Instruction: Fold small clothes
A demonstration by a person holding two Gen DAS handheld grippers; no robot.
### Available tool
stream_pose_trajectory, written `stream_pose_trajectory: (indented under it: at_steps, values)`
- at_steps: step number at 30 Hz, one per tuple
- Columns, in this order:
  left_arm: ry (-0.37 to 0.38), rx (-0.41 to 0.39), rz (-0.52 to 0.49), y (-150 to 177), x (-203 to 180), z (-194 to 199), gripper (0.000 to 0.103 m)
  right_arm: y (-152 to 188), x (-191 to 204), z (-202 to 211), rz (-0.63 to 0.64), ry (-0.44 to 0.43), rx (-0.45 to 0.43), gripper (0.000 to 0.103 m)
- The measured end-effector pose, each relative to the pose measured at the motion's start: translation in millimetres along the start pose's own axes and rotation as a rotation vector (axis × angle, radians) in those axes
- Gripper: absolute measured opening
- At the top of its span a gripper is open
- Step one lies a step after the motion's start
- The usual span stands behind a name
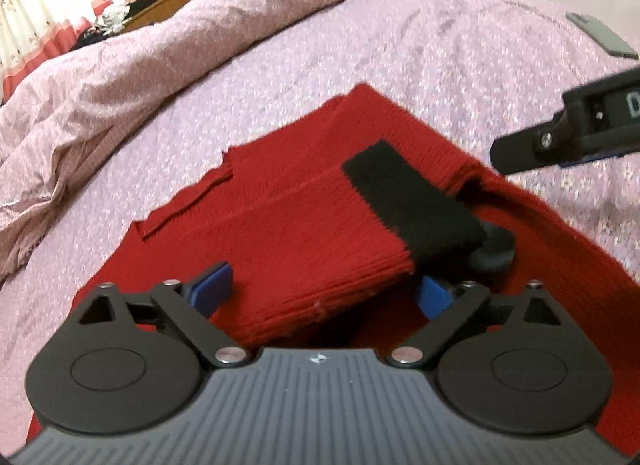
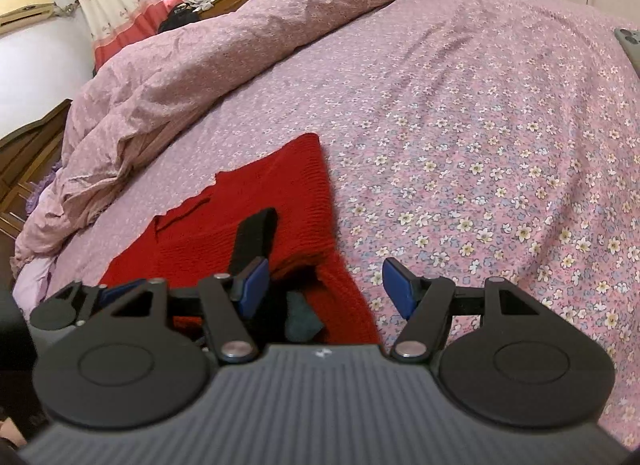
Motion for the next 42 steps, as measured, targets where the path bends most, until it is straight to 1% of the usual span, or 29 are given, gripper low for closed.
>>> stream_pose_trajectory:
  at_steps: [2,6,10,11,12,13,15,16,17,18,21,25,31,35,38,42]
  values:
    - [0.012,-0.025,0.02,-5.1,0.6,3.2,0.091,-1.2,-2.4,0.1,-0.004,-0.002,-0.003,0.066]
    - [0.026,-0.084,0.048,-15.7,3.6,7.6,0.082,-4.9,-8.2,0.9,-0.016,0.005,-0.018,0.066]
    - [0.043,-0.096,0.059,-22.2,2.1,3.1,0.073,-5.2,-11.5,-1.8,-0.027,0.005,-0.019,0.066]
    - [0.049,-0.093,0.059,-23.3,1.1,0.5,0.068,-4.7,-11.8,-2.8,-0.031,0.002,-0.016,0.066]
    - [0.054,-0.092,0.062,-23.2,0.3,-0.8,0.06,-4.0,-11.7,-3.8,-0.032,-0.001,-0.013,0.066]
    - [0.063,-0.087,0.07,-23.5,0.0,-2.9,0.055,-3.1,-11.6,-5.0,-0.033,-0.003,-0.01,0.066]
    - [0.074,-0.074,0.097,-22.2,1.8,-4.3,0.039,-1.6,-10.8,-6.7,-0.034,-0.007,-0.005,0.066]
    - [0.074,-0.069,0.115,-21.4,5.1,-5.1,0.035,-1.4,-10.9,-6.9,-0.035,-0.01,-0.004,0.066]
    - [0.073,-0.066,0.133,-20.9,9.1,-4.4,0.028,-1.4,-10.8,-7.0,-0.038,-0.012,-0.005,0.066]
    - [0.072,-0.068,0.158,-20.5,14.8,-2.6,0.024,-1.8,-10.8,-7.1,-0.039,-0.013,-0.005,0.066]
    - [0.051,-0.088,0.233,-19.7,35.1,7.1,0.02,-3.1,-8.9,-7.7,-0.035,-0.016,-0.009,0.066]
    - [-0.009,-0.124,0.319,-16.2,67.5,24.8,0.019,-2.0,-2.6,-6.7,-0.025,-0.038,-0.007,0.066]
    - [-0.123,-0.136,0.411,3.8,116.9,49.8,0.019,3.2,12.1,-8.0,0.008,-0.056,0.004,0.066]
    - [-0.196,-0.115,0.447,25.8,143.0,60.5,0.019,6.7,20.6,-8.9,0.027,-0.064,0.015,0.066]
    - [-0.241,-0.08,0.477,48.2,158.6,65.0,0.019,9.3,27.3,-9.5,0.039,-0.067,0.02,0.066]
    - [-0.26,-0.018,0.525,81.8,170.1,63.5,0.019,13.3,33.0,-10.5,0.053,-0.069,0.03,0.066]
Point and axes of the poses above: each gripper's, at about its wrist camera, not at the fingertips, and z roughly against the way its jaws point, x to its left, y to its underside, the point moved 9 cm from there along -z, roughly the way its jaws point, and after that the axes turned 3 degrees about x, right-handed, at the moved point
